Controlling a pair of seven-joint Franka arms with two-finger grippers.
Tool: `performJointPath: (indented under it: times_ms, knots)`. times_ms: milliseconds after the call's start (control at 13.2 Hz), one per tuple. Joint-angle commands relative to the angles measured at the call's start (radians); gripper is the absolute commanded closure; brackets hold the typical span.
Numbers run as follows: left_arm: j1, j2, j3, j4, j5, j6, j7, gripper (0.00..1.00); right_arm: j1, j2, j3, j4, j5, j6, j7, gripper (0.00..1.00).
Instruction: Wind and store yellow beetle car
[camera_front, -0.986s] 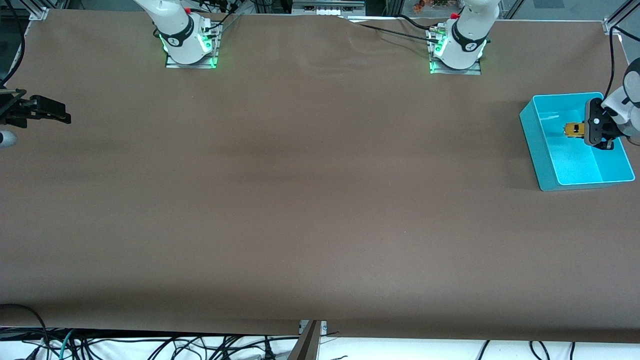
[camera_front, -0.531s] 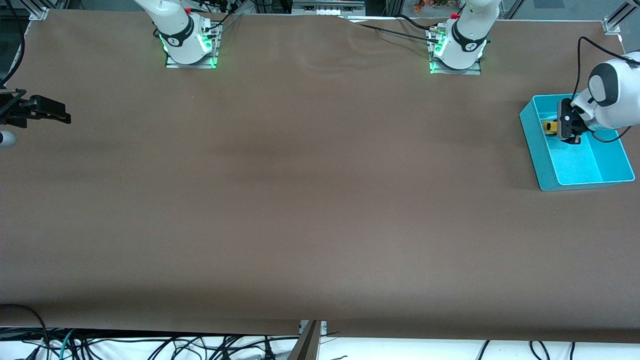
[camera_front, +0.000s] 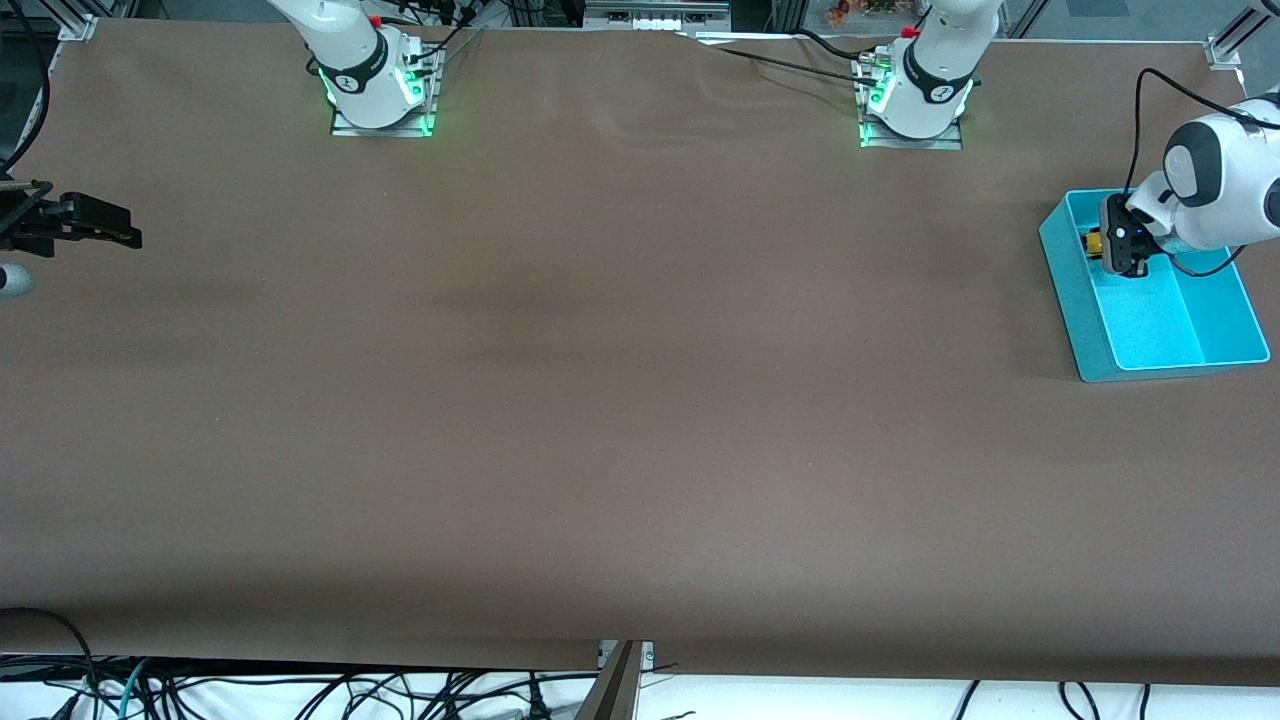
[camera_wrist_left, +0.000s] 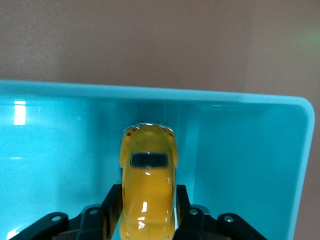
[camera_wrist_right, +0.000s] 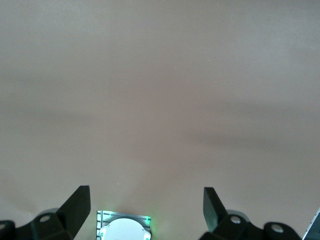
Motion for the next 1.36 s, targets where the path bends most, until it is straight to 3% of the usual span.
performJointPath:
  times_ms: [0,303,455,606,834,1289]
  knots:
    - [-0.006,-0.042,-0.003,-0.013,0.025,-0.005,-0.03,0.0,-0.008,-0.007,0.001,-0.006,0.012,0.007,-0.013,0.0]
    - [-0.049,-0.071,-0.006,0.009,0.007,-0.007,-0.03,0.0,-0.008,-0.007,0.001,-0.005,0.012,0.007,-0.013,0.0]
    - [-0.093,-0.112,-0.008,0.05,-0.112,-0.031,-0.032,0.0,-0.01,-0.006,0.001,-0.006,0.012,0.007,-0.013,0.0]
    - [-0.127,-0.125,-0.009,0.131,-0.18,-0.109,-0.032,0.0,-0.01,-0.006,0.0,-0.006,0.011,0.007,-0.013,0.0]
    - [-0.193,-0.144,-0.025,0.295,-0.19,-0.277,-0.067,0.0,-0.01,-0.006,0.0,-0.006,0.011,0.007,-0.013,0.0]
    - [-0.315,-0.204,-0.055,0.504,-0.254,-0.509,-0.419,0.0,-0.01,-0.006,0.0,-0.006,0.011,0.009,-0.013,0.0]
